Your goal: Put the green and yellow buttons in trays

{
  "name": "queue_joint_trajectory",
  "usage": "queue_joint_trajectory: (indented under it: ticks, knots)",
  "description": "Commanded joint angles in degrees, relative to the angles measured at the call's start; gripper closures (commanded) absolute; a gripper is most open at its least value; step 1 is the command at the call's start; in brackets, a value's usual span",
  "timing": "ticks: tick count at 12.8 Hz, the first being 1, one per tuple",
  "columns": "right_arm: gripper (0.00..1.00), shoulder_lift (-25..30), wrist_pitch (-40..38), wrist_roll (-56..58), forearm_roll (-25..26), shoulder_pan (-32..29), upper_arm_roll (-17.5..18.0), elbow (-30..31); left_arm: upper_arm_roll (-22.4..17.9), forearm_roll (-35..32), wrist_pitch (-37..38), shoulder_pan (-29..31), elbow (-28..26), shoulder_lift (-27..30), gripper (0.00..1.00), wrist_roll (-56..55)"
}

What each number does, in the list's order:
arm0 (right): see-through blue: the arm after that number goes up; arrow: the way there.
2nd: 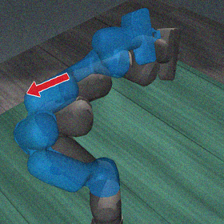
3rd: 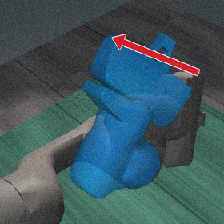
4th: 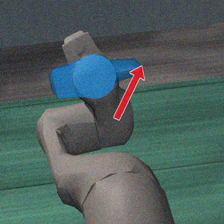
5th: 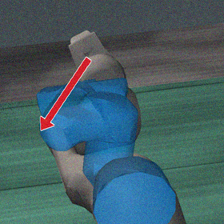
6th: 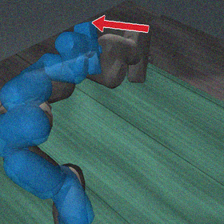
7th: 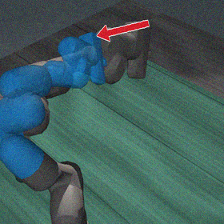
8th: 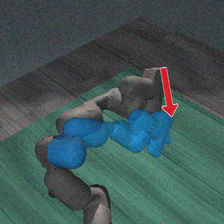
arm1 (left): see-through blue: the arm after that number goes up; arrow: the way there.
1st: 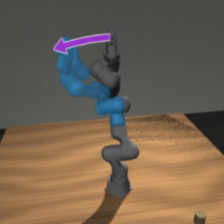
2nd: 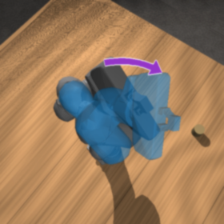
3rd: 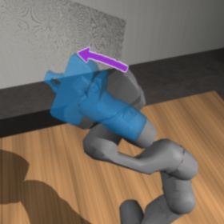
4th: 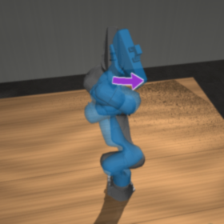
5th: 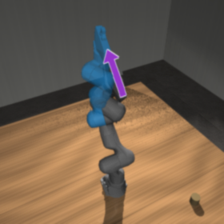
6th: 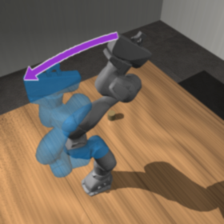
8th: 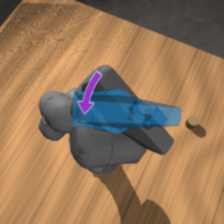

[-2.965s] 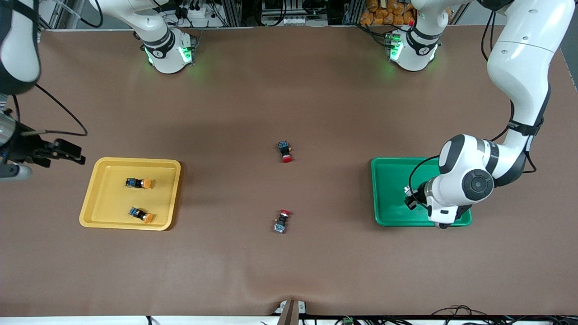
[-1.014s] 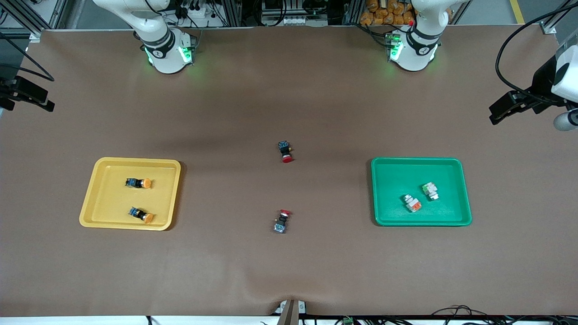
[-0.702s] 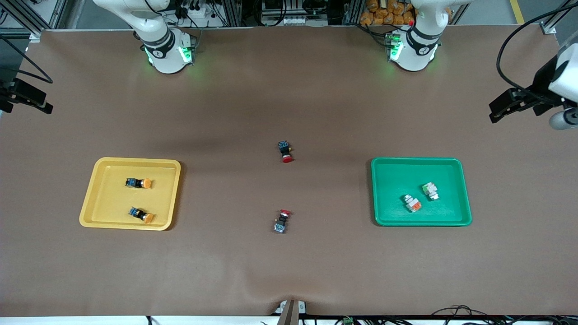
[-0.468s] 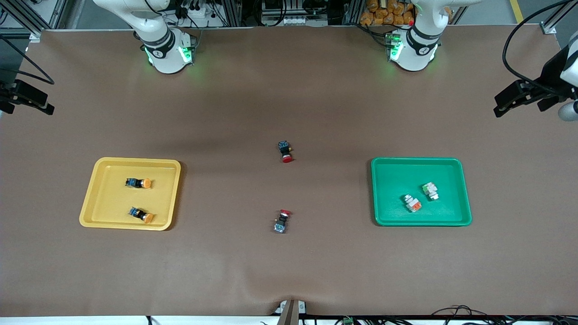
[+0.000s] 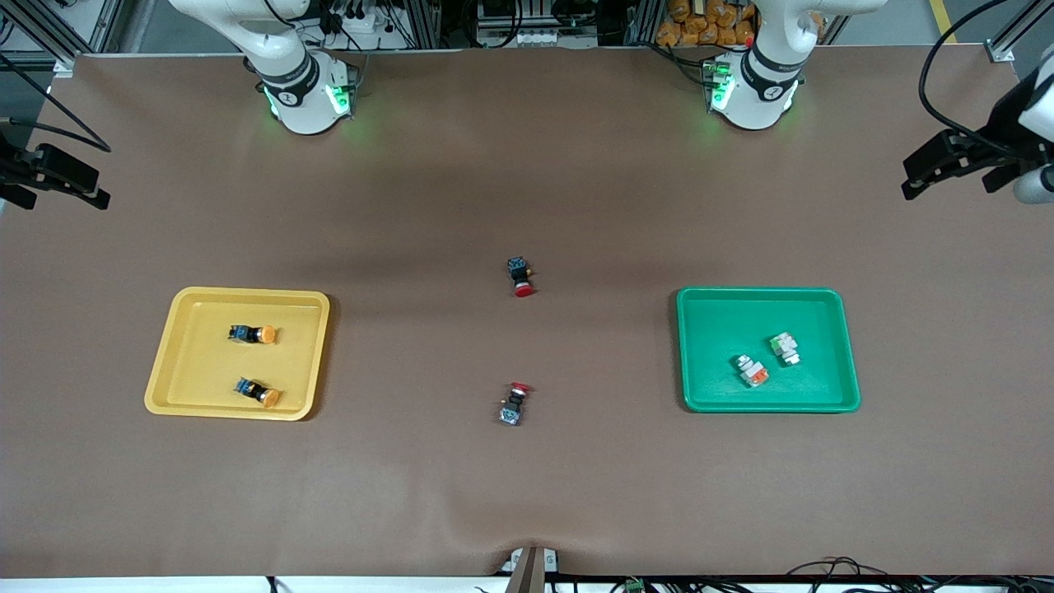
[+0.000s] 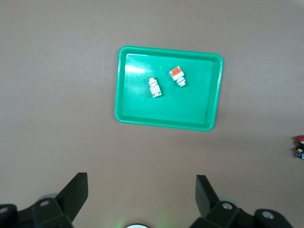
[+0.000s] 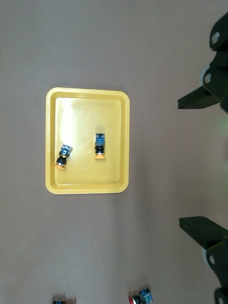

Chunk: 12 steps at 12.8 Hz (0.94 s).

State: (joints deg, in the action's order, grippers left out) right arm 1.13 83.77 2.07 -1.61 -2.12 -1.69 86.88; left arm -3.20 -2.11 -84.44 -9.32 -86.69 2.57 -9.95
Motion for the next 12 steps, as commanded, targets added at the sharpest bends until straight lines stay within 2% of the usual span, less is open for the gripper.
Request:
queue_joint_trajectory:
  ticks: [1,12]
  knots:
    - [0.00,-0.6,-0.6,0.6,0.1,0.0,0.0,-1.4,-0.9,1.1,-0.6,-1.0,-6.2,5.2,0.00,1.4]
    - [0.00,-0.9,-0.8,0.6,0.0,0.1,0.0,-1.4,1.5,1.1,-3.3,-1.1,-7.5,5.4,0.00,1.4]
